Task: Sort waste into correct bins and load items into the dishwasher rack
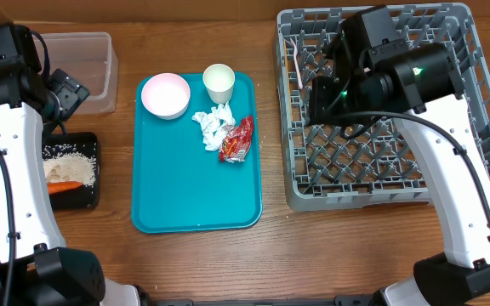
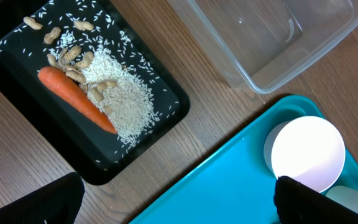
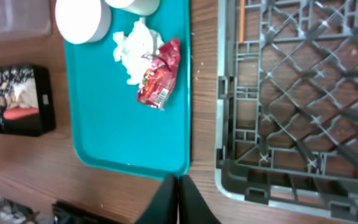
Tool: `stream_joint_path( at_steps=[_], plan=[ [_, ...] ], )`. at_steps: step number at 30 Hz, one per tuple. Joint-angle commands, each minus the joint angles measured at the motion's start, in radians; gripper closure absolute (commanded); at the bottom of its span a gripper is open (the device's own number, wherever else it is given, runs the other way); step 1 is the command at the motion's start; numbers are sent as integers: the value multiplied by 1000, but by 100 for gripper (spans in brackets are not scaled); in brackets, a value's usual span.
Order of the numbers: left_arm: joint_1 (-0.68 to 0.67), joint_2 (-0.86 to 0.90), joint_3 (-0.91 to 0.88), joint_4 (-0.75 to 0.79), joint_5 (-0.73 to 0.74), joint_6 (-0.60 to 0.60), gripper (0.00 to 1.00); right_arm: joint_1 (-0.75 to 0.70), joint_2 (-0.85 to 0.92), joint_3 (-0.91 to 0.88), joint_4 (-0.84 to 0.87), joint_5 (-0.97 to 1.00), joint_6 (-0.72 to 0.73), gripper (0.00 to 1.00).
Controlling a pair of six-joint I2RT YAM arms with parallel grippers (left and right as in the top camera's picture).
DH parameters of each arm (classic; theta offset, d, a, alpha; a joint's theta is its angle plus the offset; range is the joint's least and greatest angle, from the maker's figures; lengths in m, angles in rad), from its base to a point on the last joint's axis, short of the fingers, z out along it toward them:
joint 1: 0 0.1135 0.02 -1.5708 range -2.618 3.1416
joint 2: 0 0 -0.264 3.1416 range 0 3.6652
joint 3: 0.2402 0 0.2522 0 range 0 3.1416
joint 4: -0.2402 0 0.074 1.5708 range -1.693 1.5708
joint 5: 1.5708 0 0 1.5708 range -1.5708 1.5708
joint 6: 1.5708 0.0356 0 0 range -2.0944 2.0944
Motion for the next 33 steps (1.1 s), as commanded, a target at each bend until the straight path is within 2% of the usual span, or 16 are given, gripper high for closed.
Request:
stream_joint_path(
  at_steps=[1, 13, 14, 15, 16, 17, 20, 21, 22, 23, 26, 27, 29, 33],
  plan=[
    [-3, 3, -4, 3, -10, 5, 0, 3, -2, 24, -9, 61, 7, 96],
    [-3, 3, -4, 4, -10, 5, 0, 3, -2, 24, -20, 102, 6, 96],
    [-3, 3, -4, 3, -10, 5, 0, 3, -2, 24, -19, 109, 6, 85],
    [-3, 3, -4, 4, -10, 5, 0, 3, -2, 24, -20, 114, 6, 64],
    [-3, 3, -4, 3, -10, 5, 0, 3, -2, 24, -19, 117, 6, 33],
    [-3, 3, -4, 4, -10, 5, 0, 3, -2, 24, -19, 116, 6, 14],
    [-3, 3, -4, 3, -10, 5, 0, 3, -2, 24, -17, 116, 6, 3],
    [-3, 3, -4, 3, -10, 5, 0, 3, -2, 24, -17, 116, 6, 22],
    [-3, 3, -4, 3, -10, 5, 0, 3, -2, 24, -16, 116, 6, 75],
    [-3, 3, -4, 4, -10, 5, 0, 3, -2, 24, -16, 115, 6, 96],
    [-3, 3, -4, 4, -10, 5, 0, 3, -2, 24, -9, 116, 6, 96],
    [-3, 3, -4, 3, -10, 5, 0, 3, -2, 24, -8, 115, 6, 73],
    [-3, 3, -4, 3, -10, 5, 0, 3, -2, 24, 0, 116, 6, 1],
    [-3, 3, -4, 3, -10, 5, 0, 3, -2, 24, 18, 116, 6, 0]
  ],
)
